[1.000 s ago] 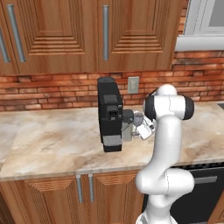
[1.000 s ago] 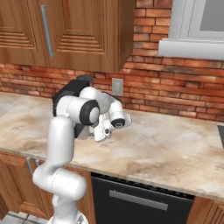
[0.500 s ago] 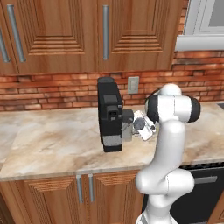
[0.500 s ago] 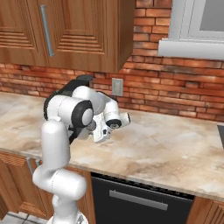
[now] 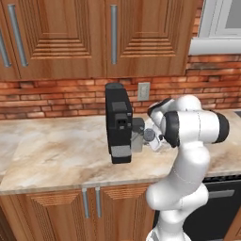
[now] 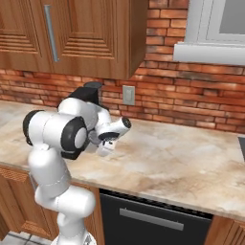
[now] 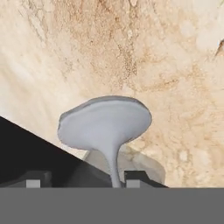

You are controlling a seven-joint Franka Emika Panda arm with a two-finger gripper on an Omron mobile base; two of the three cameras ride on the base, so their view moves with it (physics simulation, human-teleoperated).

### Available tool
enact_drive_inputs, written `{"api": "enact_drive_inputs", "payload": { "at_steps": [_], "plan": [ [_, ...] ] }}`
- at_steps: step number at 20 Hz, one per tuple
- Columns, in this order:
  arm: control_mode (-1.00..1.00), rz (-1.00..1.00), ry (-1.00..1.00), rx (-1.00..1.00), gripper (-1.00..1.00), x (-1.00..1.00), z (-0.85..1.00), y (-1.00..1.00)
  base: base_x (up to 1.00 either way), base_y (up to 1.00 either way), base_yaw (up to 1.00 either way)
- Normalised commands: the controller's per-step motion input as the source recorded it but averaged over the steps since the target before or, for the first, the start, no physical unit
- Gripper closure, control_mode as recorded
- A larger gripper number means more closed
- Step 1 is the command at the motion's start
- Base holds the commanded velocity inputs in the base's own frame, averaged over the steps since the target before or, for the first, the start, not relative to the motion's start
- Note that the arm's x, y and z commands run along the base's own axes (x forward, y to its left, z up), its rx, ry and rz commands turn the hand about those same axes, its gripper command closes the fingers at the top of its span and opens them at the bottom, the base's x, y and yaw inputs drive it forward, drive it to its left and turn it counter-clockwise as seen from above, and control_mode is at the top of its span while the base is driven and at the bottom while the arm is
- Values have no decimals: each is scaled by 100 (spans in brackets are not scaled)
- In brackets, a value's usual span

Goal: Retrieve the wine glasses from the counter and place one next to each plate.

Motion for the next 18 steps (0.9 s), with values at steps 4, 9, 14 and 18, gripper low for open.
{"api": "enact_drive_inputs", "payload": {
  "at_steps": [4, 9, 14, 18],
  "plan": [
    [-100, 0, 39, 18, 100, -51, 100, -96, 0, 0, 0],
    [-100, 0, 34, 36, 100, -66, 96, -100, 0, 0, 0],
    [-100, 1, 25, 42, 100, -75, 100, -92, 0, 0, 0],
    [-100, 3, 23, 43, 100, -81, 100, -77, 0, 0, 0]
  ]
}}
